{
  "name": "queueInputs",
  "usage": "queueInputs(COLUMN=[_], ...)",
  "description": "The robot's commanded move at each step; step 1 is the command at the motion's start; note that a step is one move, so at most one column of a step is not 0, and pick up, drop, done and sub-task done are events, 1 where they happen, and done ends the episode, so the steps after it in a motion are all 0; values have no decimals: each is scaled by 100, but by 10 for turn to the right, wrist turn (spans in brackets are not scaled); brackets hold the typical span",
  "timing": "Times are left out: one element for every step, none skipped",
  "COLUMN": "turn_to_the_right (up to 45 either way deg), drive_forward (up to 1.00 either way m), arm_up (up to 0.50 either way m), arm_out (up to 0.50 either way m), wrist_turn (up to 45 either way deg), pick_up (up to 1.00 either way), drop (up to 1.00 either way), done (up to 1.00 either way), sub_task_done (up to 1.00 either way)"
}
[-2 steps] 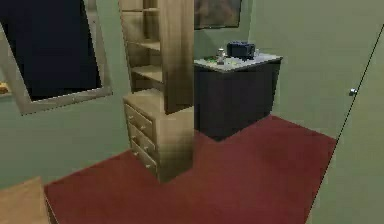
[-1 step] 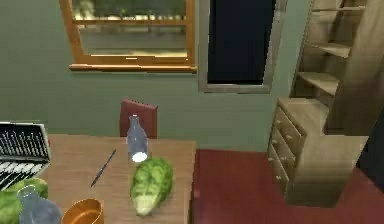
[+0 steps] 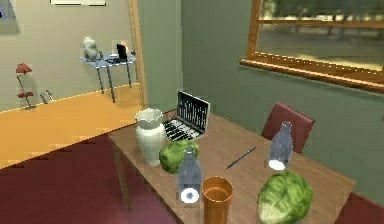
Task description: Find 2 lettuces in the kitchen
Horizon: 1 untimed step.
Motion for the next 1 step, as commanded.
queueInputs(turn_to_the_right=[0], drive_forward=[0], arm_up=[0], arm_out=[0], wrist_turn=[0], pick_up=[0], drop=[0], done=[100], sub_task_done=[0])
